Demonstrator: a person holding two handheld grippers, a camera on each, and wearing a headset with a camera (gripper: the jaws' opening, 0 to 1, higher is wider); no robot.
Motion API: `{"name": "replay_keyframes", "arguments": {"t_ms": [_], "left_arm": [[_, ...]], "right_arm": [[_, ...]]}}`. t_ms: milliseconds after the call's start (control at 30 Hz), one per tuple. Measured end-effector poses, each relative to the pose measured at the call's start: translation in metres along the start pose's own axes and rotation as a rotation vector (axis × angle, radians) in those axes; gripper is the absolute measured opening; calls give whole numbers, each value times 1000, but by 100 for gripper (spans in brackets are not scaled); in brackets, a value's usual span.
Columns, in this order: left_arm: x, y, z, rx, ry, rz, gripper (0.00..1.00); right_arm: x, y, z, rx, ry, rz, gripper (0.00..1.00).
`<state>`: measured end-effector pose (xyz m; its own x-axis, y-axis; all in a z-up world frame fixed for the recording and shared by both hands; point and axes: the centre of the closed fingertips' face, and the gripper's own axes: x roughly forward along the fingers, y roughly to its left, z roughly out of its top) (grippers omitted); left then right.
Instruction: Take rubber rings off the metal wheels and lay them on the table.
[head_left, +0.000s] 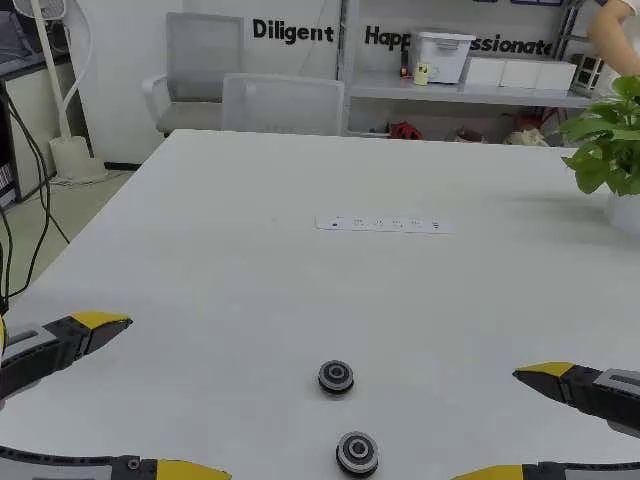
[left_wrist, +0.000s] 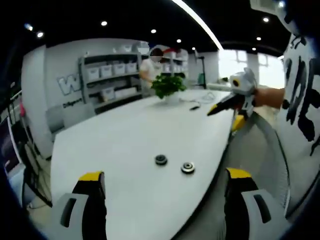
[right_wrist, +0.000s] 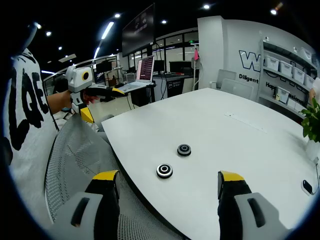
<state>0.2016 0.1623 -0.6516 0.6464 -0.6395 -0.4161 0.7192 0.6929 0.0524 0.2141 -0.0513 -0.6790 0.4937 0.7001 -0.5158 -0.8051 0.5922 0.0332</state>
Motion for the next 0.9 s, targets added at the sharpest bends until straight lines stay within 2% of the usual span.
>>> {"name": "replay_keyframes", "arguments": {"t_ms": [667,900], "left_arm": [[3,1,-7,-11,13,5,100],[1,-2,-8,-9,19,2,100]], "right_arm": [[4,-2,-3,5,-2,15,79],[4,0,-4,-1,-1,24,78]]}}
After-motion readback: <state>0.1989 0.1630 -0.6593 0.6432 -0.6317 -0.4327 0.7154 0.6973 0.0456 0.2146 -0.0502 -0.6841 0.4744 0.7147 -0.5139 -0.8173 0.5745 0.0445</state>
